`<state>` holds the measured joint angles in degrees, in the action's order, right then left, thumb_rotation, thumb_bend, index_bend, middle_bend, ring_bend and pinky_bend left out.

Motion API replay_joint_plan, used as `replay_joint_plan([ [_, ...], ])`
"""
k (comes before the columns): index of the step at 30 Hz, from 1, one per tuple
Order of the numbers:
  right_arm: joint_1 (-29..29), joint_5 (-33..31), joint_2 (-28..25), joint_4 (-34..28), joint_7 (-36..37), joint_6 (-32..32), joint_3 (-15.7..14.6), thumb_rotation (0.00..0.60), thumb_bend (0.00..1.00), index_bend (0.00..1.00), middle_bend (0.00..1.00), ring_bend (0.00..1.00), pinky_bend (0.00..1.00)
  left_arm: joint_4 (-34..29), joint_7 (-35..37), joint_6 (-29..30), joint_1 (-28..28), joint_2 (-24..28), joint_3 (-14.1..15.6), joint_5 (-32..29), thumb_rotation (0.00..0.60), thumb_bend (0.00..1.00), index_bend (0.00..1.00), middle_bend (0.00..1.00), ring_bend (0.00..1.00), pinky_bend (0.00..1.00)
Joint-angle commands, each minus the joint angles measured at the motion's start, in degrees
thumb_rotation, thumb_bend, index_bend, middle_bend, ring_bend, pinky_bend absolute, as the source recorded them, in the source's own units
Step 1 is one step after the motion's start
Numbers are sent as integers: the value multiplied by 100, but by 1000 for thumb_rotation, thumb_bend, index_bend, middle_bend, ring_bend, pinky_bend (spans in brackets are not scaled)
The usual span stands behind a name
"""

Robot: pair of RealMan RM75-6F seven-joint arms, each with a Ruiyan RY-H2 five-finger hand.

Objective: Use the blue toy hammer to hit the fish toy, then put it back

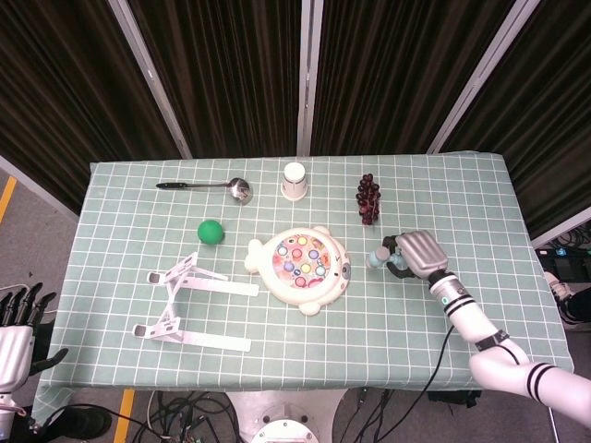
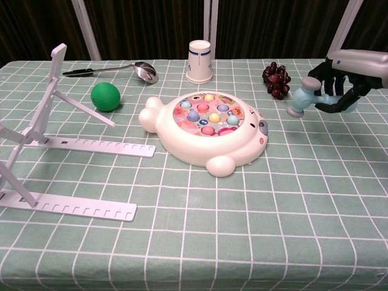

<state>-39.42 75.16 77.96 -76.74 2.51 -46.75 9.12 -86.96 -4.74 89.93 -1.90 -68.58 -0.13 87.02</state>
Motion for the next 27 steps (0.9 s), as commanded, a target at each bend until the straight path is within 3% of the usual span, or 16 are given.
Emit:
replay_joint_plan([
  [1, -218, 81, -415, -531, -126, 139, 127, 600, 457, 743, 663, 529, 629, -40, -35, 6, -5, 18, 3, -1, 600, 0, 156, 51, 0, 0],
  [5, -517, -121, -574, -872, -278, 460, 297, 600, 462, 752, 671, 537, 640, -95, -79, 25, -5, 46, 0, 18, 600, 0, 156, 51, 0, 0],
  [11, -1064, -745, -375, -949, -709, 1058, 423, 600, 469, 756, 674, 540, 644, -139, -103, 8, 11, 70, -4, 24, 600, 0, 156, 51, 0, 0],
  [17, -1453, -1305, -89, -804, -1275, 1304, 281, 600, 474, 759, 676, 543, 646, -96, -48, -21, 2, 61, 1, -17, 600, 0, 157, 51, 0, 0],
  [27, -1733, -1891, 62, -855, -1873, 1138, 53, 600, 475, 760, 677, 544, 648, 57, 113, -14, -14, -7, 0, -30, 600, 0, 156, 51, 0, 0],
])
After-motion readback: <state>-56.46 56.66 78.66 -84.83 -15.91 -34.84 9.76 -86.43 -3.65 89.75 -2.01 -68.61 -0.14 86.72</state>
